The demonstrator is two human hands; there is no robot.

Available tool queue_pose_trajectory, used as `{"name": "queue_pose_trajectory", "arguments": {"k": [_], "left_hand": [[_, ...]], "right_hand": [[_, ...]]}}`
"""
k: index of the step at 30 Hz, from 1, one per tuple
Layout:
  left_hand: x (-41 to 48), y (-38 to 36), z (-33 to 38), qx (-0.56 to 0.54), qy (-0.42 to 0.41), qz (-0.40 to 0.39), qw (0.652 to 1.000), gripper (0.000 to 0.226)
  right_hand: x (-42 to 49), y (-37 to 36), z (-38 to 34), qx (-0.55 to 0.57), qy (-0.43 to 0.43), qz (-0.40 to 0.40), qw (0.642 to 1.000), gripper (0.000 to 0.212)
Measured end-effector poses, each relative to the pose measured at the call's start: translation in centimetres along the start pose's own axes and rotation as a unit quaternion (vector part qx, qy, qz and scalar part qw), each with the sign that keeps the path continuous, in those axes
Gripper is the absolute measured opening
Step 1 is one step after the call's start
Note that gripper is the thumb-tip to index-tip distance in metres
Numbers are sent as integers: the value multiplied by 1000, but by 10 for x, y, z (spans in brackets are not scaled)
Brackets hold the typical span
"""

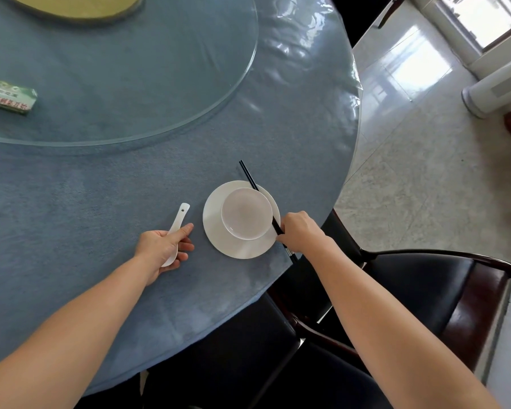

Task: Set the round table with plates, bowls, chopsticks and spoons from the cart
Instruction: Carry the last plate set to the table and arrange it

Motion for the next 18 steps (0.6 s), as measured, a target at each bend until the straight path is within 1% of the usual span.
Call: {"name": "queue_pose_trajectory", "arguments": {"k": [3, 6, 9, 11, 13, 15, 16, 17, 18], "left_hand": [[1, 0, -1, -3, -3, -4, 1000, 40], [3, 1, -2, -3, -5, -2, 1000, 41], [1, -1, -1, 6, -9, -9, 1000, 41], [-3, 0, 2, 10, -15, -8, 1000, 42], [-10, 0, 6, -6, -24, -1, 1000, 40], [-20, -2, 13, -46, -42, 11, 998, 36], [-27, -7, 19, -75, -55, 5, 996, 34], [-35, -16, 26, -104, -72, -18, 992, 33], [-45, -28, 33, -119, -91, -56, 987, 33]], "right_hand": [[-1, 0, 0, 3, -1, 4, 1000, 32], [-3, 1, -1, 9, -6, 0, 1000, 25], [-8, 5, 3, 22, -26, 4, 999, 26], [-16, 14, 8, 33, -49, 27, 998, 22], [-29, 32, 12, 61, -69, 91, 992, 19], [-48, 50, 9, 147, -69, 155, 975, 21], [-57, 53, 4, 223, -56, 149, 962, 23], [-65, 50, -6, 313, -35, 104, 943, 24], [-73, 43, -21, 399, -10, 29, 916, 24]]}}
Point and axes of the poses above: each hand's wrist, its own x-axis towards the middle knuckle, its own y-axis out of the back of the hand, z = x × y, the point moved 9 cm from there along x, towards the middle knuckle, and after that the axes turned 9 degrees about -y, right-handed, at the moved point
